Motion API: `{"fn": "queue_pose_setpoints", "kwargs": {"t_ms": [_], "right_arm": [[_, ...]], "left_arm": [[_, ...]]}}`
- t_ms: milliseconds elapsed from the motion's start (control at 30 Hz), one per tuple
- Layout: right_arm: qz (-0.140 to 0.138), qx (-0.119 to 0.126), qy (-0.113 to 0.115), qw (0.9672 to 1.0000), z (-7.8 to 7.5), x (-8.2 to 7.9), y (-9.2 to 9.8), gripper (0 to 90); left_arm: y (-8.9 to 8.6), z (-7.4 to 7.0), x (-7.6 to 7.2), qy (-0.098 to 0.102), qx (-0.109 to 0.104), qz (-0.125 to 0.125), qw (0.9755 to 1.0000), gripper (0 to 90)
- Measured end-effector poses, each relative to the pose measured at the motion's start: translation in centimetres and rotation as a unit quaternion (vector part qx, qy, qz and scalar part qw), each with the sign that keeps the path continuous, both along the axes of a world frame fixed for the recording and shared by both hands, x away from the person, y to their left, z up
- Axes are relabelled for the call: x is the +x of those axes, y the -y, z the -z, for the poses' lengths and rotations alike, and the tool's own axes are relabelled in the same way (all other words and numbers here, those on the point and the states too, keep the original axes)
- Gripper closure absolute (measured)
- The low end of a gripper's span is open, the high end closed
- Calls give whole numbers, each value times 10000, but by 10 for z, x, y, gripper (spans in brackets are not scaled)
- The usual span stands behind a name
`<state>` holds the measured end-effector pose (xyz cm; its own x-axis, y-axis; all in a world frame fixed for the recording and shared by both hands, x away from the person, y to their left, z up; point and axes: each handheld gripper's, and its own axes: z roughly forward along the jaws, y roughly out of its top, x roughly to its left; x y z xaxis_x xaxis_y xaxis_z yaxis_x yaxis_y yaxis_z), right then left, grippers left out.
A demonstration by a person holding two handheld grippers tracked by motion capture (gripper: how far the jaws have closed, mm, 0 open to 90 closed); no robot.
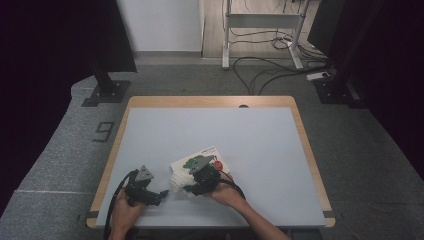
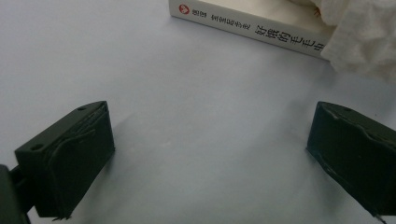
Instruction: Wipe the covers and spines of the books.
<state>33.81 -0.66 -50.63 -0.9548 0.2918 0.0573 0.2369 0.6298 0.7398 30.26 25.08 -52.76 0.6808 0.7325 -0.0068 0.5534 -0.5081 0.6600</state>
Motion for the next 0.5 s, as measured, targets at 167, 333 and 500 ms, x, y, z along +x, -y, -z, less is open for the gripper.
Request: {"fn": "queue_pose_setpoints", "kwargs": {"t_ms": [167,333,500], "right_arm": [[-61,21,5,10000,0,0,-4,530],[-36,12,-53,10000,0,5,-9,532],[3,-20,-38,10000,-1,13,-15,532]], "left_arm": [[-2,0,-1,-8,-4,3,10000,1],[-2,0,-1,-14,-15,-6,10000,0],[-2,0,-1,-10,-13,-9,10000,0]]}}
